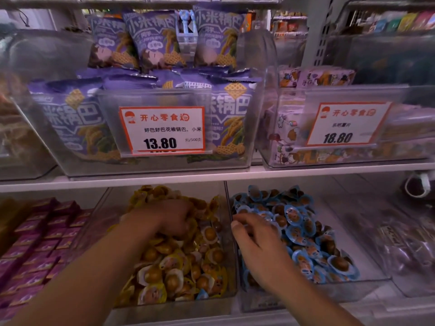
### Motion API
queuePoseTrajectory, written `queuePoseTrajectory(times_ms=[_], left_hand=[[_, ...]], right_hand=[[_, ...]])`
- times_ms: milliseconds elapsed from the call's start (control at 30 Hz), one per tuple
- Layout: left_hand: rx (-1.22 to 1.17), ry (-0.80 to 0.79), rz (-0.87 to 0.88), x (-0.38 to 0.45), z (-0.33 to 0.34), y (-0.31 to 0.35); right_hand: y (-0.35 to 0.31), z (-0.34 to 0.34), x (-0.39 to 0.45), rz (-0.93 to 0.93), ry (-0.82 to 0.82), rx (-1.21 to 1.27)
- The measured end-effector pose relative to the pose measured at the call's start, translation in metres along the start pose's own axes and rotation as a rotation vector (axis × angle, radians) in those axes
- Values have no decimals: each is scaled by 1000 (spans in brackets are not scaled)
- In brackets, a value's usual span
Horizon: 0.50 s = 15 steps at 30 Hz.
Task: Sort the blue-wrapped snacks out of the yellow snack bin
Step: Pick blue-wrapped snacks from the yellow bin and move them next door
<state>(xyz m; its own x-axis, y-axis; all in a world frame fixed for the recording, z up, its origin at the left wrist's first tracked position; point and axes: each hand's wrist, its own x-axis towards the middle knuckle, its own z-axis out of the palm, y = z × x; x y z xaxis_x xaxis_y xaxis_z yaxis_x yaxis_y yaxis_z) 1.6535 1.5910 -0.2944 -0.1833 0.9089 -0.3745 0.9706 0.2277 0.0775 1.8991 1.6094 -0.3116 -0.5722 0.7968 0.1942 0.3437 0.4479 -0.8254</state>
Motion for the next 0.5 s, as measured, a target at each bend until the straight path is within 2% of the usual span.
queuePoseTrajectory(times_ms=[200, 333, 433, 500], left_hand=[[108, -66, -137, 9, 9, 13], [-56, -150, -123, 15, 12, 29], [-274, -134, -37, 16, 12, 31], [-319, -137, -4, 18, 14, 33]], right_hand=[[-1, -1, -2, 0, 1, 12], [-4, -1, -1, -3, 0, 13], [-4, -1, -1, 7, 0, 18], [-4, -1, 0, 11, 11, 21]])
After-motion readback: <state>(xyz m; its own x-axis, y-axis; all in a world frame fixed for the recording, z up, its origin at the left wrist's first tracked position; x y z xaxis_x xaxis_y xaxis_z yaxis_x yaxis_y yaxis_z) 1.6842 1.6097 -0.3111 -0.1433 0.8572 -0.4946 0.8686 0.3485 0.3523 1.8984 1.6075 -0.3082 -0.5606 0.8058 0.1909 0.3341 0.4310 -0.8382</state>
